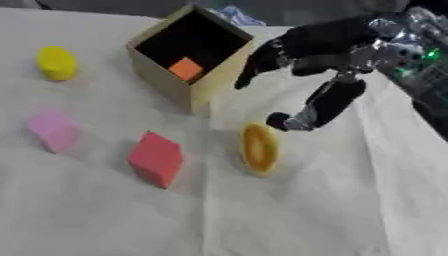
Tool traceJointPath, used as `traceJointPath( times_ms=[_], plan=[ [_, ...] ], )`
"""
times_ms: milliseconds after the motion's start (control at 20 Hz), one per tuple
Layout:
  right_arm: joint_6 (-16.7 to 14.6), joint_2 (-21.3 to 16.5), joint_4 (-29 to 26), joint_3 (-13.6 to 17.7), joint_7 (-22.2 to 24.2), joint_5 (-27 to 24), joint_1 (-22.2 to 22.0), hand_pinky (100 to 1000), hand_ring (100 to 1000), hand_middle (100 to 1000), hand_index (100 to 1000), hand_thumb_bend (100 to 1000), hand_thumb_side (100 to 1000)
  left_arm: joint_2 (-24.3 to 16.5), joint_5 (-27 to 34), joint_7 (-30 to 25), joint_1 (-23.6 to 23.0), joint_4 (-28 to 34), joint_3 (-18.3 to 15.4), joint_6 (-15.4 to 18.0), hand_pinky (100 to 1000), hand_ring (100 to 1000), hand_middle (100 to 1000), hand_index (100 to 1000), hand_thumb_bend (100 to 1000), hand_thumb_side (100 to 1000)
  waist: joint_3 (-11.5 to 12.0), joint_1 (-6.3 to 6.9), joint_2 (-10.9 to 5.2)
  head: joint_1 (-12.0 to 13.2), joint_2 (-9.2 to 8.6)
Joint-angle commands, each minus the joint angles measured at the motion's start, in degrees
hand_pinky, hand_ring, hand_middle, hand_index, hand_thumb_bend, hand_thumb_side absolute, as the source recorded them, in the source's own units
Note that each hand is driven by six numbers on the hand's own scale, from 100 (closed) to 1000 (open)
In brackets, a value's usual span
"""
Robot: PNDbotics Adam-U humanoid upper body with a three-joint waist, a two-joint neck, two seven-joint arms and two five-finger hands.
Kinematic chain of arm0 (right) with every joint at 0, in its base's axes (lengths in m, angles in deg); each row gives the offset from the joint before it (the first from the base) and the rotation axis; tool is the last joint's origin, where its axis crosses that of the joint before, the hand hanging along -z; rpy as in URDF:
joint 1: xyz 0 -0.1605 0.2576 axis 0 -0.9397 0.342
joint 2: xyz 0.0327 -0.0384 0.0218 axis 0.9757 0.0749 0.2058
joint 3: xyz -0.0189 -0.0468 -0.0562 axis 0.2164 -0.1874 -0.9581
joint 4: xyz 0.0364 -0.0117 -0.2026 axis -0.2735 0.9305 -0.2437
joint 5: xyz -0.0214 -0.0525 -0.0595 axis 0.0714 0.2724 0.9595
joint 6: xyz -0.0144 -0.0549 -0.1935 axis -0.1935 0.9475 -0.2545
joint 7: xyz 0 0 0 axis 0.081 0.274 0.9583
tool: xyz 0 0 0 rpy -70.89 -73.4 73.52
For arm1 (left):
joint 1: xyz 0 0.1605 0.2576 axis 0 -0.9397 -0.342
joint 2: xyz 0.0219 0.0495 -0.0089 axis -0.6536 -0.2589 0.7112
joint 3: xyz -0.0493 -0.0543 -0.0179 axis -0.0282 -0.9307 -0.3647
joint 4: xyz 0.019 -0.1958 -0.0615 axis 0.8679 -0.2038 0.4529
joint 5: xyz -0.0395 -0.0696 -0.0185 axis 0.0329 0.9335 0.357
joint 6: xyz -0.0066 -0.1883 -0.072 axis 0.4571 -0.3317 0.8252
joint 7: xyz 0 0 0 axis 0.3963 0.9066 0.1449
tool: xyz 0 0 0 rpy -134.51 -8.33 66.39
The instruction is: Pick up objects on the table and place them in the box.
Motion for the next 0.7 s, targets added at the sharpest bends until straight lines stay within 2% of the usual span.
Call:
traceJointPath(
  times_ms=[50, 350, 700],
  plan=[
    [0.07, -0.11, 1.43, -0.58, 1.28, 0.37, 1.18, 900, 904, 792, 888, 248, 377, -0.7, 0.26, -0.32, 0.49, 1.2, 0.12, 0.03, 846, 632, 730, 828, 229, 833, 0.12, 0.29, -0.88, -0.22, -0.27],
    [-0.8, 0.92, 5.99, -2.21, 2.83, 2.6, 1.2, 902, 912, 809, 893, 271, 403, -0.61, 0.39, -0.37, 0.51, 1.2, 0.16, 0.05, 846, 632, 733, 827, 228, 834, 0.28, 0.32, -0.74, -0.31, -0.44],
    [-3.62, 3.12, 12.44, -4.23, 4.65, 4.68, 1.52, 905, 920, 820, 900, 277, 412, -0.45, 0.55, -0.46, 0.6, 1.2, 0.24, 0.09, 846, 632, 735, 827, 228, 836, 0.59, 0.48, -0.48, -0.41, -0.55]
  ],
)
